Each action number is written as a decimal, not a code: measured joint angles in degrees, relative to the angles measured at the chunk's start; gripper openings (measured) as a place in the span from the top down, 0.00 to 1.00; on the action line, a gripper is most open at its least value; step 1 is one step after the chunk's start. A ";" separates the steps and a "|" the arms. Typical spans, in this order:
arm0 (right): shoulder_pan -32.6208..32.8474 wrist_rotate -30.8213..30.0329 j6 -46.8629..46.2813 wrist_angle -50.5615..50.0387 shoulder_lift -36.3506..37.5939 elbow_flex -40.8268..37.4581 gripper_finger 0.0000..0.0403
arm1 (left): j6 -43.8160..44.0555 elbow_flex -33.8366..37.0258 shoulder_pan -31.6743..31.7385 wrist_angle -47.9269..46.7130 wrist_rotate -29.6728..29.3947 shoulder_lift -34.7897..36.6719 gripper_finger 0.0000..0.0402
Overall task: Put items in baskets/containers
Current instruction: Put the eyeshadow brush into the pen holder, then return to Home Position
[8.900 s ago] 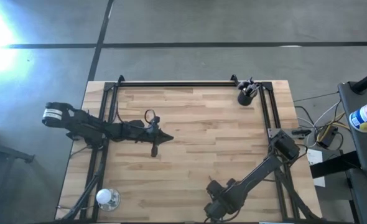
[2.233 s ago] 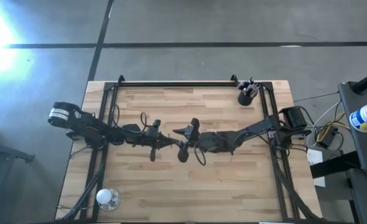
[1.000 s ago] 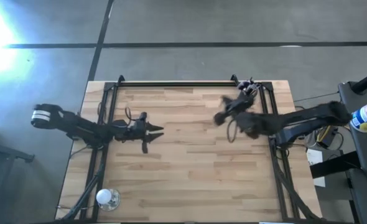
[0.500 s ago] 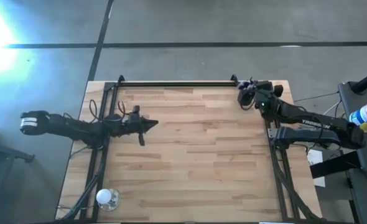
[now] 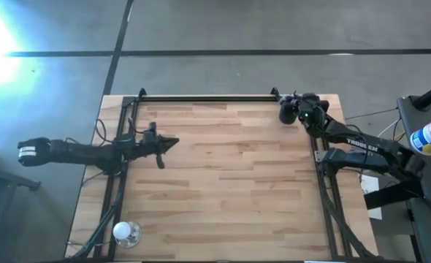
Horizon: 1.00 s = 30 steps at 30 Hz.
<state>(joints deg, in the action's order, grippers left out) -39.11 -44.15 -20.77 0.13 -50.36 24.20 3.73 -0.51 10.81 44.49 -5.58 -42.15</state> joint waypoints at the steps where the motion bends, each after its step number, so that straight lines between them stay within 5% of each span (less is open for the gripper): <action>1: 0.00 0.59 -0.93 -0.05 -0.32 -0.25 0.98 | 0.00 0.00 0.00 -1.09 0.00 0.86 1.00; 7: 0.02 2.80 -5.24 -1.49 -2.50 -0.76 0.94 | -0.07 0.02 0.07 -3.36 -0.21 4.61 1.00; 22: 0.09 2.52 -4.38 -6.62 -1.17 2.56 0.67 | -0.36 0.07 0.24 -14.21 -1.66 13.82 1.00; 26: 1.04 6.69 -1.01 -7.59 -0.22 3.43 0.70 | -0.95 0.08 0.26 -18.29 -2.55 17.87 1.00; 30: 5.16 8.19 3.32 -7.52 0.40 3.05 0.82 | -1.17 0.09 0.35 -23.06 -3.58 22.26 1.00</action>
<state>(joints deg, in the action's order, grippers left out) -33.95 -35.97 -17.45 -7.39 -49.95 27.25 2.55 -0.43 11.16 21.43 -9.17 -19.89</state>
